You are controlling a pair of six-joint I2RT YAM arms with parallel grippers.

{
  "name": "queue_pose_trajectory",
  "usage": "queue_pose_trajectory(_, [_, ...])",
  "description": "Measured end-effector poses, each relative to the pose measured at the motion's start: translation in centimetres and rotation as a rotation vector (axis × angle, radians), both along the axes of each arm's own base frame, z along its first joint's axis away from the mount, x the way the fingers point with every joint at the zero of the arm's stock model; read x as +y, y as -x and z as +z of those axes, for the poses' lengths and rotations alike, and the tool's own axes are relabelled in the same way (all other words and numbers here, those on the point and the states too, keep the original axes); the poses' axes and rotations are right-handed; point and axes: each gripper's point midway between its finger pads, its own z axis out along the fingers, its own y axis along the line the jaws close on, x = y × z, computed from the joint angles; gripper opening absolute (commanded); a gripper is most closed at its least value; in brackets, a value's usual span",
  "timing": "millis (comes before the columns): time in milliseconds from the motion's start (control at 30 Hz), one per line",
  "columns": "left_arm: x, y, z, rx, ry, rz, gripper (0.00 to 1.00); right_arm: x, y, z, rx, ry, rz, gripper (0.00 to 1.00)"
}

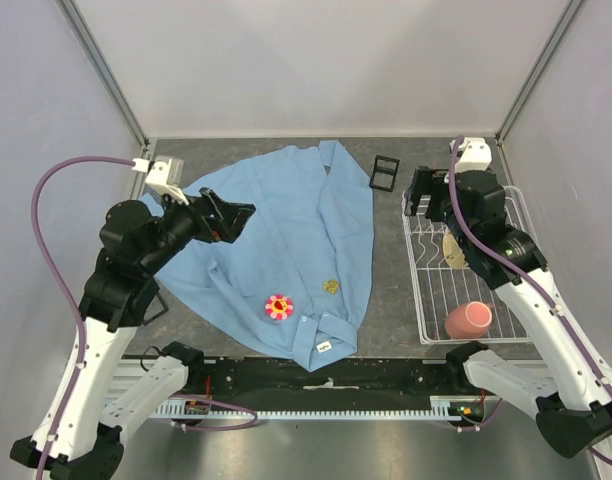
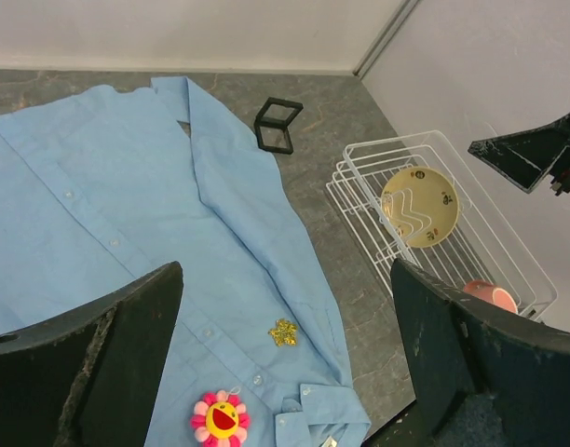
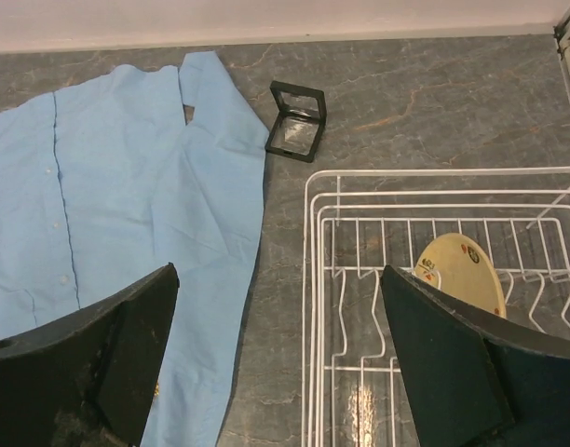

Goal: Remove the brooch from the garment
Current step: Remove the brooch from the clothes.

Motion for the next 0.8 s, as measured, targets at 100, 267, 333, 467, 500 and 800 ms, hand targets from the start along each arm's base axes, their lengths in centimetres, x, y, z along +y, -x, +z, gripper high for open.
queue_pose_trajectory(100, [-0.8,-0.8,-1.1,0.043,-0.012,-0.027,0.95,0.6,-0.8,-0.8,0.034,-0.001,0.002,0.98])
queue_pose_trajectory(267, [-2.4,-1.8,-5.2,0.162,-0.036,-0.096,0.88,4.4,-1.3,-2.1,0.081,-0.057,0.095,0.98])
queue_pose_trajectory(333, [-2.9,-2.0,-7.7,0.235,-0.044,-0.116,0.85,7.7,-1.0,-2.7,0.089,-0.075,0.165,0.98])
queue_pose_trajectory(467, [-3.8,-1.3,-13.0,0.384,-0.045,-0.170,0.72,15.0,1.4,-7.0,0.147,-0.115,0.338,0.90])
queue_pose_trajectory(500, [-4.1,-1.1,-14.1,0.413,-0.039,-0.187,0.70,16.1,2.2,-8.5,0.173,-0.120,0.367,0.83])
queue_pose_trajectory(800, [-7.3,2.0,-23.2,0.679,-0.109,-0.310,0.59,24.9,9.9,-20.5,0.418,-0.220,0.618,0.52])
